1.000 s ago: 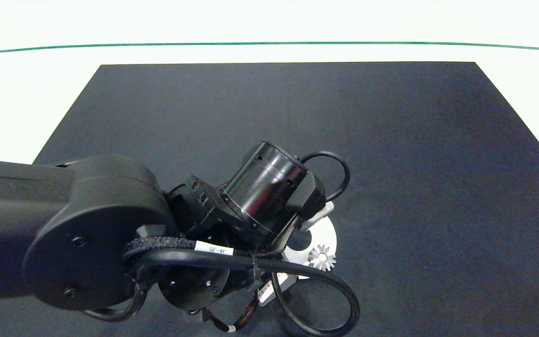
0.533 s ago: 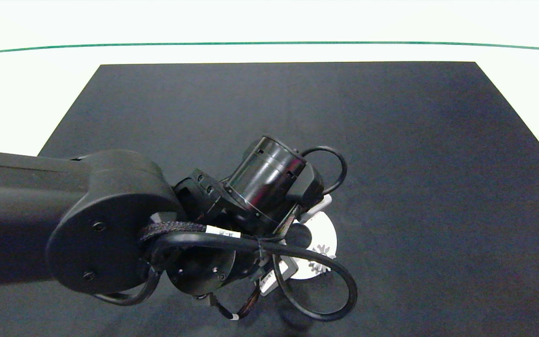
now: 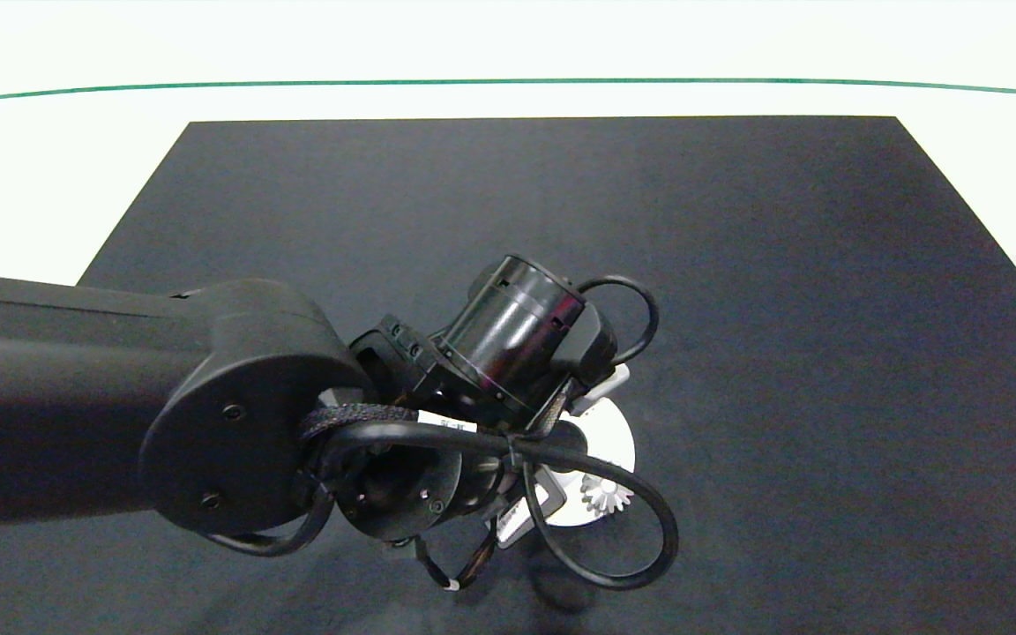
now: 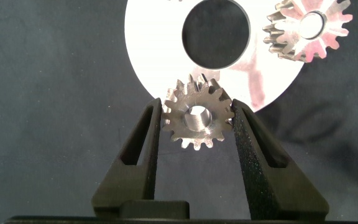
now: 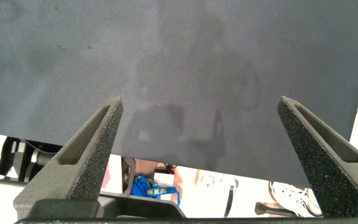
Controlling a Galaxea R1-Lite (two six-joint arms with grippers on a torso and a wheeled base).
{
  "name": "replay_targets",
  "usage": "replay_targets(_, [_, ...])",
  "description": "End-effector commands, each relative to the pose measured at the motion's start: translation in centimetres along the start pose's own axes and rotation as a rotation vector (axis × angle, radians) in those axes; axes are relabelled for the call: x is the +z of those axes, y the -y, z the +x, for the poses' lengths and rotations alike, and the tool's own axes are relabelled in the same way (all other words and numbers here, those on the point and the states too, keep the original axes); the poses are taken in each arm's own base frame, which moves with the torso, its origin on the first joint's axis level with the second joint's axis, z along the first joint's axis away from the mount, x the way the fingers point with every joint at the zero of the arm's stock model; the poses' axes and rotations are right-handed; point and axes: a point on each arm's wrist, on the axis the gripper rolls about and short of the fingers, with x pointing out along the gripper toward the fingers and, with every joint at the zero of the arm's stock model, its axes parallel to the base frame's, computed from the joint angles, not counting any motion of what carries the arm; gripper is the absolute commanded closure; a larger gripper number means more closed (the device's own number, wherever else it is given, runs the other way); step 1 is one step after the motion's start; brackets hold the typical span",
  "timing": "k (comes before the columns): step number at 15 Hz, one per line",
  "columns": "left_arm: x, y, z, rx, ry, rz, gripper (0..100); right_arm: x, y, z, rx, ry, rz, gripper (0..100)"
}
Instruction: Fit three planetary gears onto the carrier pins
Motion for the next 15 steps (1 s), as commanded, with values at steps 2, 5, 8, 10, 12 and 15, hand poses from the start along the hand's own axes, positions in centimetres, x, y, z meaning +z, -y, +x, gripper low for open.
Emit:
replay_targets(2, [-0.25,-0.47,-0.18,0.007,-0.012,-0.003,100,-0.08,-0.01,0.03,0.000,-0.005,-0.003,0])
replay_targets(5, [-0.27,-0.51,-0.42,0.007,-0.010,-0.003,100,-0.03,0.00,0.00,0.000,-0.002,0.000,0])
replay_targets(8, [-0.30,-0.47,-0.34,0.006,-0.013,-0.001,100,-0.08,0.00,0.01,0.000,-0.002,0.000,0])
replay_targets(10, [-0.42,-0.46,-0.26,0.005,-0.019,0.000,100,-0.09,0.00,0.01,0.000,-0.003,0.000,0])
replay_targets(12, [-0.48,-0.53,-0.21,0.007,-0.022,-0.002,100,-0.09,0.00,0.01,0.000,-0.003,0.000,0])
replay_targets(15, [-0.59,-0.91,-0.12,0.014,-0.026,-0.011,100,-0.09,0.00,0.01,0.000,-0.003,0.000,0])
